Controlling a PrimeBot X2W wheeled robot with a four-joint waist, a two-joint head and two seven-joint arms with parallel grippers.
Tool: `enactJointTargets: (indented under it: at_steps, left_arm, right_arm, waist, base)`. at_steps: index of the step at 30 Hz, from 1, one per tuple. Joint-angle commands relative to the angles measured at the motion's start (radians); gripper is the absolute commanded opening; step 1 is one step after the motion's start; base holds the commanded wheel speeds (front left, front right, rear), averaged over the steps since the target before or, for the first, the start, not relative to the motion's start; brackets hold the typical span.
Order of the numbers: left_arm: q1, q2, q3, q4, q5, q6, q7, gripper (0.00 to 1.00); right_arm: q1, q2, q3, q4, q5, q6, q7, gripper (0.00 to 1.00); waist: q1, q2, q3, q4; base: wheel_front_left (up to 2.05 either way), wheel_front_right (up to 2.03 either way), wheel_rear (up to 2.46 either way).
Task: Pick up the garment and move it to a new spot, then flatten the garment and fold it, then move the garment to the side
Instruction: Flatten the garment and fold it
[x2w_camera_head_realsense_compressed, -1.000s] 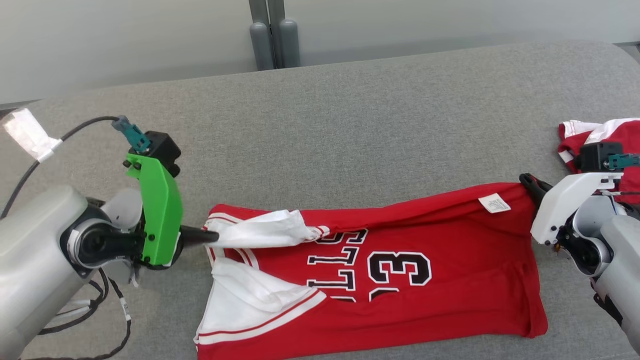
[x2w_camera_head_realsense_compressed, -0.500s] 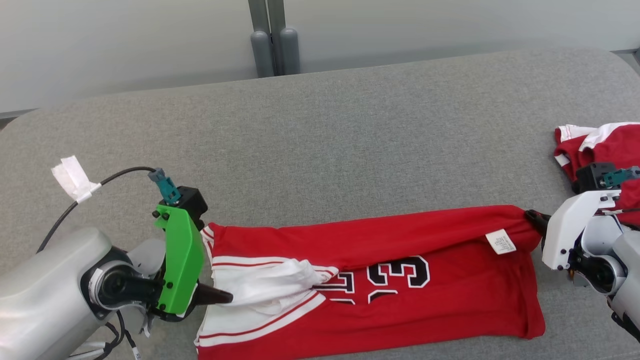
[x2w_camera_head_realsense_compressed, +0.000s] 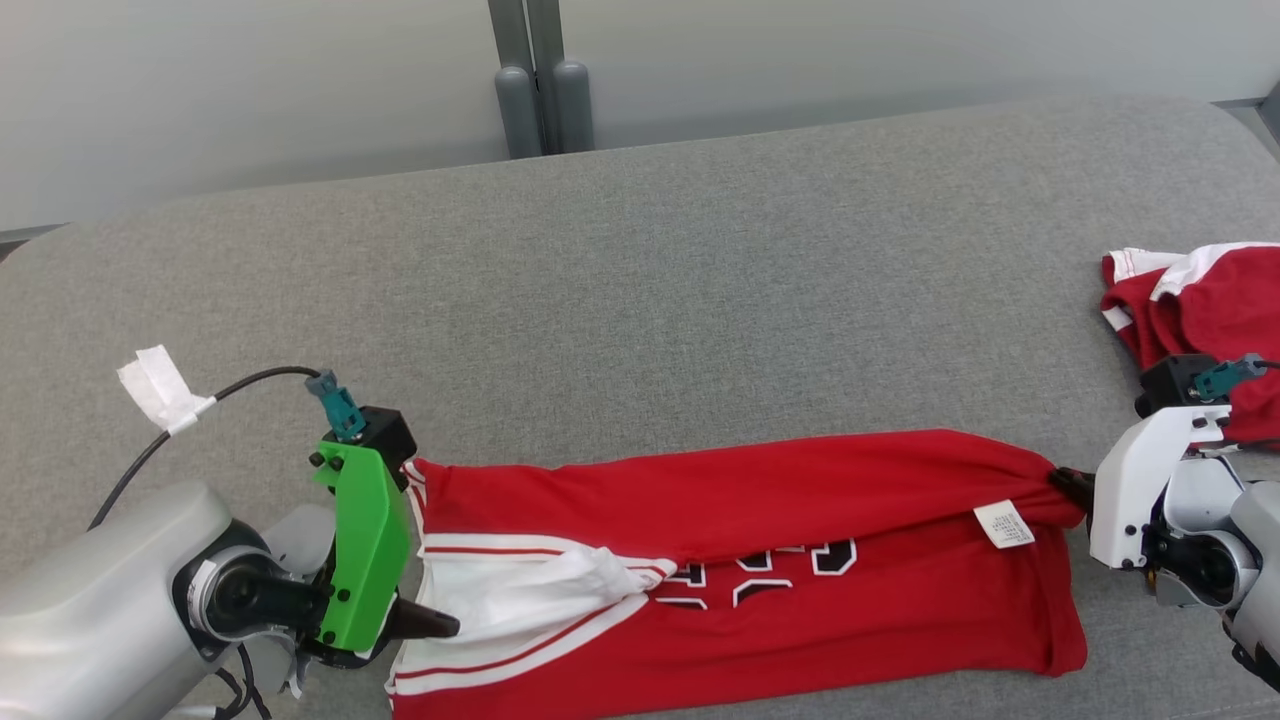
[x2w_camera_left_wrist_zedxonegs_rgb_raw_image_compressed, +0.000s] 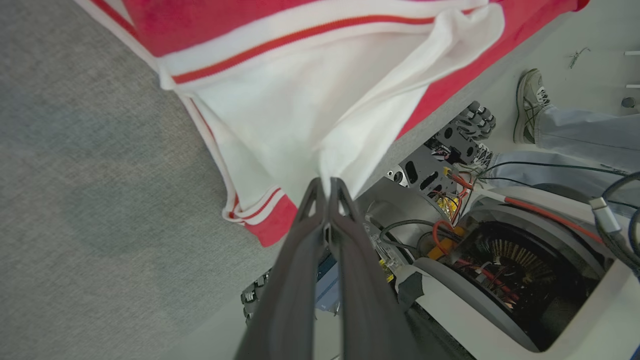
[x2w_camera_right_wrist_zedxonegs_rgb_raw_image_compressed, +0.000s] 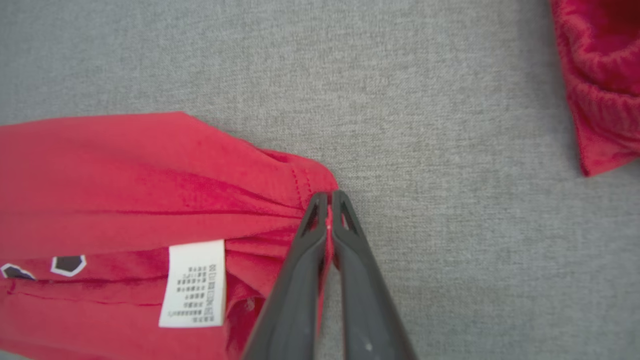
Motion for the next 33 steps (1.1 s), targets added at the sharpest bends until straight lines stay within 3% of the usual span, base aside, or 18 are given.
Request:
enactJointTargets:
  at_steps: [1,7,8,9,10,11,23,30,33]
  left_arm:
    - [0.015,0.0,-0.001,0.008,0.01,0.0,0.005,0.0]
    - [0.022,-0.004,-0.002,0.028,0.003,-0.005,0.014,0.0]
    - [0.023,-0.004,-0.002,0.029,0.002,-0.006,0.014,0.0]
    - [0.024,-0.005,-0.003,0.03,0.002,-0.006,0.016,0.09]
    - [0.026,-0.005,-0.003,0.031,0.002,-0.007,0.017,0.47]
    - [0.028,-0.006,-0.003,0.031,0.001,-0.009,0.017,1.0]
    - [0.016,0.007,0.038,0.028,0.039,-0.025,-0.077,1.0]
    - [0.035,0.038,0.121,-0.022,0.149,-0.041,-0.347,1.0]
    - [0.057,0.059,0.16,-0.038,0.195,-0.028,-0.48,1.0]
  right_arm:
    - [0.001,-0.005,0.003,0.003,0.009,0.0,0.006,0.0]
    - [0.006,-0.002,0.011,0.006,0.025,0.0,0.027,0.0]
    - [0.007,-0.001,0.012,0.006,0.026,0.0,0.029,0.14]
    - [0.007,0.0,0.013,0.007,0.027,0.0,0.03,0.38]
    - [0.009,0.001,0.013,0.008,0.03,0.0,0.031,0.75]
    - [0.013,0.005,0.013,0.008,0.029,0.0,0.033,1.0]
    - [0.054,-0.026,-0.039,-0.057,0.052,0.0,-0.025,1.0]
    - [0.114,-0.06,-0.136,-0.205,0.086,0.0,-0.142,1.0]
    - [0.149,-0.068,-0.18,-0.281,0.069,0.0,-0.224,1.0]
  waist:
    - [0.0001,-0.0001,0.006,0.001]
    - [0.0001,-0.0001,0.012,0.001]
    - [0.0001,-0.0001,0.012,0.001]
    - [0.0001,-0.0001,0.011,0.001]
    - [0.0001,-0.0001,0.01,0.001]
    - [0.0001,-0.0001,0.008,0.001]
    - [0.0001,-0.0001,-0.045,0.011]
    - [0.0001,-0.0001,-0.071,0.013]
    - [0.0001,-0.0001,-0.077,0.014]
  base:
    - [0.0,0.0,0.0]
    - [0.0,0.0,0.0]
    - [0.0,0.0,0.0]
    - [0.0,0.0,0.0]
    - [0.0,0.0,0.0]
    - [0.0,0.0,0.0]
    - [0.0,0.0,0.0]
    - [0.0,0.0,0.0]
    - [0.0,0.0,0.0]
